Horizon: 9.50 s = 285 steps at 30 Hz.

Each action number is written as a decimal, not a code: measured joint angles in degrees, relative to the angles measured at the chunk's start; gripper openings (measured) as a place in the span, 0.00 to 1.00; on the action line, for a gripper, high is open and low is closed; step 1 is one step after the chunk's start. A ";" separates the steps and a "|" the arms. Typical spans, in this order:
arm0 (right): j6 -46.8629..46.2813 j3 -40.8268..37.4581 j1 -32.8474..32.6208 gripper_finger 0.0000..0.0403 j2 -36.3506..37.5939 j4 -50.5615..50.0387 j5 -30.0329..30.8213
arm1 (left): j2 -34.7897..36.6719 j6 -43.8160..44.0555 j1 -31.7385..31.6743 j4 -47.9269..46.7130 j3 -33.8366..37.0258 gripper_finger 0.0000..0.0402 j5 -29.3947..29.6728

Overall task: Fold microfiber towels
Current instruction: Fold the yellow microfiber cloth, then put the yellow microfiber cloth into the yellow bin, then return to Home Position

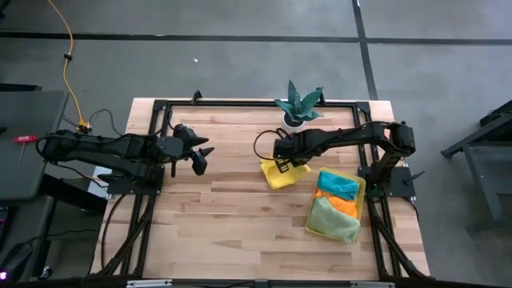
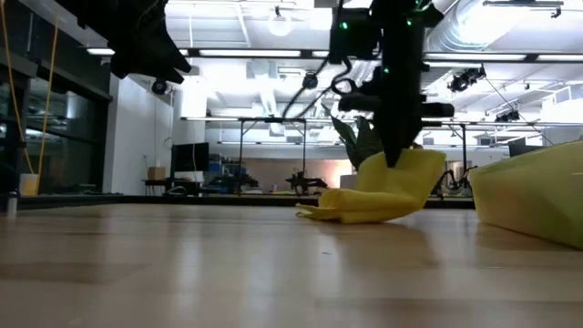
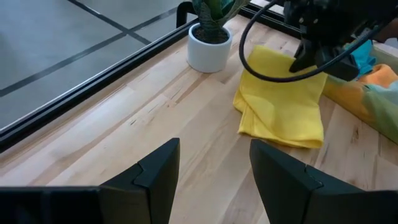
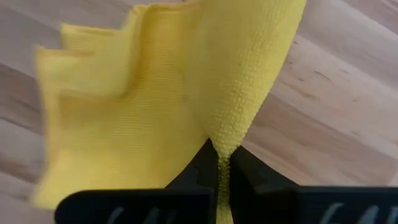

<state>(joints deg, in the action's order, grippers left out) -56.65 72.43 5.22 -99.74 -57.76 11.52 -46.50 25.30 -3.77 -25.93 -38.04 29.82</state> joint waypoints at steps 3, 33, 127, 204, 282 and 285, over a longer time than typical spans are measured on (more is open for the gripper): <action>-2.63 1.34 -0.85 0.00 -0.32 0.78 0.45 | 0.00 0.00 0.00 0.00 0.00 0.46 0.00; -0.01 0.56 -3.69 0.00 -1.16 -15.03 5.82 | -2.78 0.77 0.00 0.46 0.00 0.46 -0.61; 6.36 -0.33 -0.78 0.44 -8.27 25.71 -13.28 | -6.95 1.41 -0.02 2.32 0.00 0.46 -0.63; 25.40 -37.59 -8.97 0.01 47.32 -4.13 -29.65 | -6.95 1.55 0.00 3.50 0.00 0.46 1.11; 38.71 -23.43 2.75 0.00 50.28 46.56 -25.52 | 45.82 -4.89 -7.10 27.22 37.35 0.00 -23.03; 38.58 -26.50 2.70 0.00 53.91 48.41 -26.05 | 45.81 -2.88 -10.66 26.94 37.35 0.00 -26.50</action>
<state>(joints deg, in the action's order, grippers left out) -18.07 45.94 7.91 -45.83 -9.35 -14.52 -0.69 22.42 -14.43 1.01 -0.69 3.33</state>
